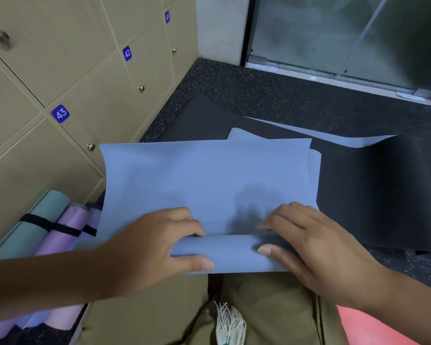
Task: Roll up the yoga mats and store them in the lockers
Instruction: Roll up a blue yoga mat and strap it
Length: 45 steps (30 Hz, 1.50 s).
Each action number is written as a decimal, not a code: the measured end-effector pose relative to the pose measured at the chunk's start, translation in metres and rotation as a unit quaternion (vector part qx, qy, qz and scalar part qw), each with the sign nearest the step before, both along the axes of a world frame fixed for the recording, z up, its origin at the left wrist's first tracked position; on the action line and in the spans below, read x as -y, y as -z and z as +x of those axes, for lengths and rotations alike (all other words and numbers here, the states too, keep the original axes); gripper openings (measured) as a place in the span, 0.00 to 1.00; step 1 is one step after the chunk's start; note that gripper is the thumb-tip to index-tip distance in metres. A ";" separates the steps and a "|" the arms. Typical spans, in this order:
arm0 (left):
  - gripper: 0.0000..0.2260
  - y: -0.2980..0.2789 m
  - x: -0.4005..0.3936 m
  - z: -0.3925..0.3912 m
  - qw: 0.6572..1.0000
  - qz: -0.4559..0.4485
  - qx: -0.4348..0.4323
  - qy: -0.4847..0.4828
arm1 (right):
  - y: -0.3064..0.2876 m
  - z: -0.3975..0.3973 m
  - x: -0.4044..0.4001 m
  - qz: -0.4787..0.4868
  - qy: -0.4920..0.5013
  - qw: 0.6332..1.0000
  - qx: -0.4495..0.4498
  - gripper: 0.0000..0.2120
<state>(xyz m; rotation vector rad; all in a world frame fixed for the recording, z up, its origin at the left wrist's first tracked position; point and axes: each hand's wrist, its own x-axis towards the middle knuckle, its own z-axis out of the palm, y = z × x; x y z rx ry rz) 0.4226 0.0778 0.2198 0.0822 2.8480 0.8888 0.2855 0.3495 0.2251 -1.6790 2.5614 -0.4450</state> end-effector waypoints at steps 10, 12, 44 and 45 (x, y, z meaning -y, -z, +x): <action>0.20 -0.001 0.011 -0.023 0.995 0.078 0.045 -0.030 | 0.015 0.001 0.003 -0.030 0.003 0.999 0.017 0.21; 0.20 0.002 0.010 -0.018 0.998 0.048 -0.014 -0.031 | 0.013 -0.003 0.006 -0.018 0.009 0.999 0.045 0.20; 0.19 0.011 0.015 -0.026 0.994 -0.019 -0.111 -0.007 | 0.025 -0.019 0.019 -0.077 0.057 0.995 0.020 0.18; 0.19 0.010 0.013 -0.023 0.991 -0.041 -0.131 0.001 | 0.025 -0.022 0.021 -0.074 0.060 0.995 0.028 0.19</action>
